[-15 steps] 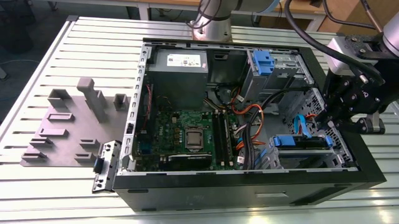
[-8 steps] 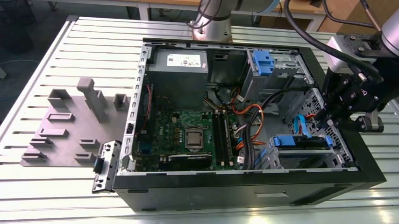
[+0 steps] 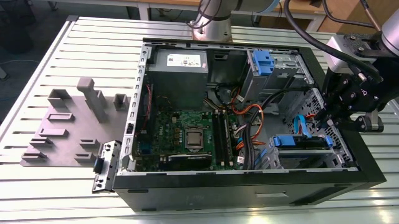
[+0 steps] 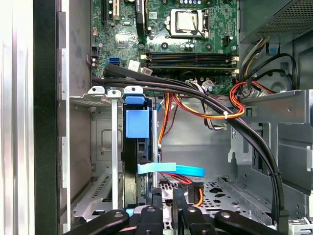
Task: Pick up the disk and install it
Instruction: 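Insert the second disk wire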
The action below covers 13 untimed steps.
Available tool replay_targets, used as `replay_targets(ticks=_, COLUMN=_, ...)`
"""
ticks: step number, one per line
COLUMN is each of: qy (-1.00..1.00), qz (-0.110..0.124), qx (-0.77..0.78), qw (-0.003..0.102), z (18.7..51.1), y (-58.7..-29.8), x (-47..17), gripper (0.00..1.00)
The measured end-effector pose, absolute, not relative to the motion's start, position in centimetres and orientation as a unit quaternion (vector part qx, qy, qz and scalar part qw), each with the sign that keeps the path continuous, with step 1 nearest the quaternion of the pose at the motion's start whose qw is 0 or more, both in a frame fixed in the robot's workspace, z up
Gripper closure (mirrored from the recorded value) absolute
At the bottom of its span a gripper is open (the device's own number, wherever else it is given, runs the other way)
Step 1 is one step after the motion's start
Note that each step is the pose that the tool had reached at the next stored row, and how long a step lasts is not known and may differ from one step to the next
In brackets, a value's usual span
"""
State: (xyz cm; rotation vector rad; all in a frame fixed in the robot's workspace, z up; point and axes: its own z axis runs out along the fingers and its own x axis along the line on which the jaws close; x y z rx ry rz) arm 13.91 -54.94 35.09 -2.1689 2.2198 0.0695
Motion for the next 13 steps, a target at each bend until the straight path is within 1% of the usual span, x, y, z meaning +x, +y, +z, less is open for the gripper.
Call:
replay_targets(ticks=9, qy=0.715, qz=0.024, qx=-0.699, qw=0.02, z=35.66, y=-54.91, x=13.91, gripper=0.76)
replay_targets(ticks=13, qy=0.715, qz=0.024, qx=-0.698, qw=0.02, z=35.66, y=-54.28, x=13.91, gripper=0.76)
